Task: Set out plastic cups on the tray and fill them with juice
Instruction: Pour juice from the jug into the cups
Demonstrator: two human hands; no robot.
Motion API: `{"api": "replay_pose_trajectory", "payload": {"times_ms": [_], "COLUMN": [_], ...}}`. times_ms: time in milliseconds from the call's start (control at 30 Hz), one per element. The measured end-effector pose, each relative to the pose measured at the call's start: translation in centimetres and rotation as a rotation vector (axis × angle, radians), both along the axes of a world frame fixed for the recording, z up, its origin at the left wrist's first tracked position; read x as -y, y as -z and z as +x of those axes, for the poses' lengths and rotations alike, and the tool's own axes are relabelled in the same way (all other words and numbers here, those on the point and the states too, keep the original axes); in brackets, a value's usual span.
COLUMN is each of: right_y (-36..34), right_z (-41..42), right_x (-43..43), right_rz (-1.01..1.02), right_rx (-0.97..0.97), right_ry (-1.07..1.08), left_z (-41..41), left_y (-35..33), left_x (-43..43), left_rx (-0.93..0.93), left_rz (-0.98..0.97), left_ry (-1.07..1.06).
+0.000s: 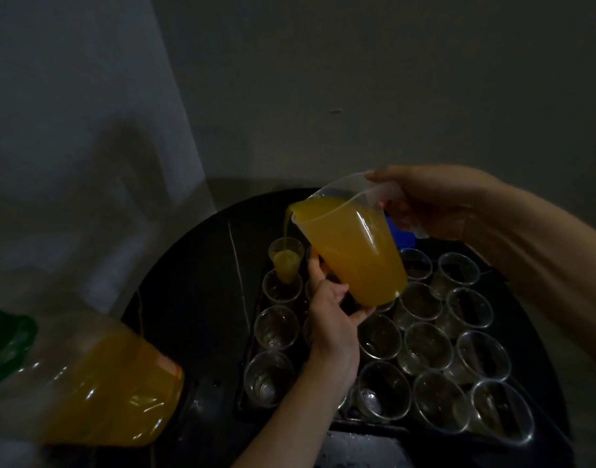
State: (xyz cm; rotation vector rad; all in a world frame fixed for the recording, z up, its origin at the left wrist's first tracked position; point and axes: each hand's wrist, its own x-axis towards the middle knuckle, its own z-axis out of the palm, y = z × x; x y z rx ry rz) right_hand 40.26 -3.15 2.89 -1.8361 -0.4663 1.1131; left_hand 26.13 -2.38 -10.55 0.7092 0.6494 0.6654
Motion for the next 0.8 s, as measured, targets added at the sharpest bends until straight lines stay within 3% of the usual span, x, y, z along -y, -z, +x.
{"api": "replay_pose_trajectory", "payload": {"times_ms": [433, 800], "right_y": [0.0, -0.7], "right_z": [-0.6, -2.4], "right_x": [0.2, 1.4], "right_rz": [0.086, 0.111], "right_rx": [0.012, 0.027], "right_ry": [0.104, 0.068], "left_z": [-0.5, -3.1], "left_y": [-0.6, -2.4], "left_x": [-1.0, -0.1], "left_rx": [0.021, 0.016], "left_rz": [0.088, 0.139], "left_ry": [-0.001, 0.017]}}
